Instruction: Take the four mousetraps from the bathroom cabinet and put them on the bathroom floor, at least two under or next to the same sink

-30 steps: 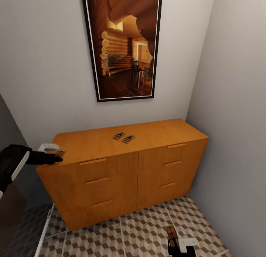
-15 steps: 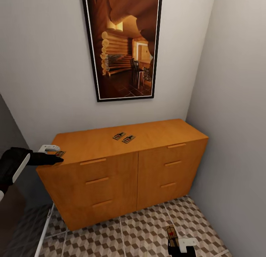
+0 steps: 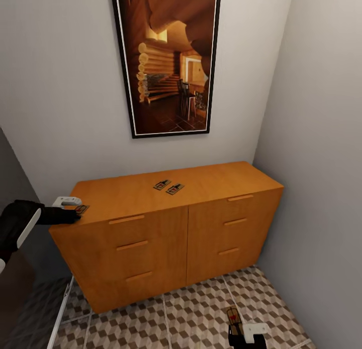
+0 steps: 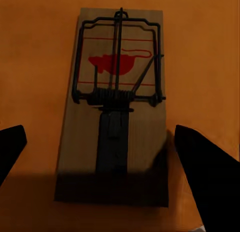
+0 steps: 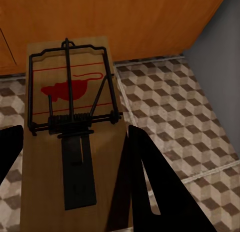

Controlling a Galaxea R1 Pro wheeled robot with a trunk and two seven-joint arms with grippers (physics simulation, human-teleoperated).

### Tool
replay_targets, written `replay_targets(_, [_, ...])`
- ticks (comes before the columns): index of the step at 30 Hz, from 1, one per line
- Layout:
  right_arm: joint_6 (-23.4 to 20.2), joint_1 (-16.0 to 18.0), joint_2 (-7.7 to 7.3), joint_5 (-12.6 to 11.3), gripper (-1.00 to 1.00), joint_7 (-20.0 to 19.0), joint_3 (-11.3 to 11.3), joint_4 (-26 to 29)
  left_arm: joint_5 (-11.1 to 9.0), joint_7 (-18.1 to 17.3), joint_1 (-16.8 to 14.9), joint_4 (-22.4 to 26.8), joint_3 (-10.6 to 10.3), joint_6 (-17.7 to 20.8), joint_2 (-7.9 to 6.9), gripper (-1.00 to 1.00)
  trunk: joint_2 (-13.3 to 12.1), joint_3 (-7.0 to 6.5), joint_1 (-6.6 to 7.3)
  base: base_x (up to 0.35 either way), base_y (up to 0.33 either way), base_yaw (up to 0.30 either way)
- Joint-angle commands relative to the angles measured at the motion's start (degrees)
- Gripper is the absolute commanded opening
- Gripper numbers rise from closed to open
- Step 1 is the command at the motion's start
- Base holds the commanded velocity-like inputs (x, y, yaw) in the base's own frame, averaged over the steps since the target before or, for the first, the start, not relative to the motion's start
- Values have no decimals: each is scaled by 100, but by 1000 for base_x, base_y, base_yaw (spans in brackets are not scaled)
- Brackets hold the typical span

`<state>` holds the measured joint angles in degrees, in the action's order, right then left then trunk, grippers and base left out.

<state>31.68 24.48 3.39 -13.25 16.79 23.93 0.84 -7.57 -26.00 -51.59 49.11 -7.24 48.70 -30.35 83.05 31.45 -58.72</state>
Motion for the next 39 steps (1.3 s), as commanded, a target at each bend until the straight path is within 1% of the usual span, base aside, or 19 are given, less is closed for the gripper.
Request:
replay_targets(1, [22,4,3,-64,-100,2,50,-5,-34,25,0,-112,-23,40,-6,-100,3,7,0,0,0,0])
replay_targets(16, [22,4,4,-64,-100,4,50,-5,-32,25,0,-103,-23,43,-6,-100,3,7,0,0,0,0])
replay_targets(22, [22,4,4,-64,-100,0,50,-5,-26,25,0,4,9,58,-14,-100,3,7,0,0,0,0])
replay_targets(24, [22,4,3,-64,-100,3,50,-5,-25,30,0,126,16,64,-19,-100,3,7,0,0,0,0])
replay_targets(27, [22,4,3,-64,-100,0,50,-5,-32,33,0,498,27,112,-44,-100,3,7,0,0,0,0])
replay_targets(33, [22,4,-2,-64,-100,4,50,-5,-34,34,0,1110,47,637,-152,-100,3,7,0,0,0,0])
replay_targets(36, [22,4,1,-64,-100,8,50,-5,-34,34,0,1323,47,747,-170,-100,3,7,0,0,0,0])
replay_targets(39, [22,4,-3,-64,-100,2,50,-5,-35,34,0,1423,45,790,-177,-100,3,7,0,0,0,0])
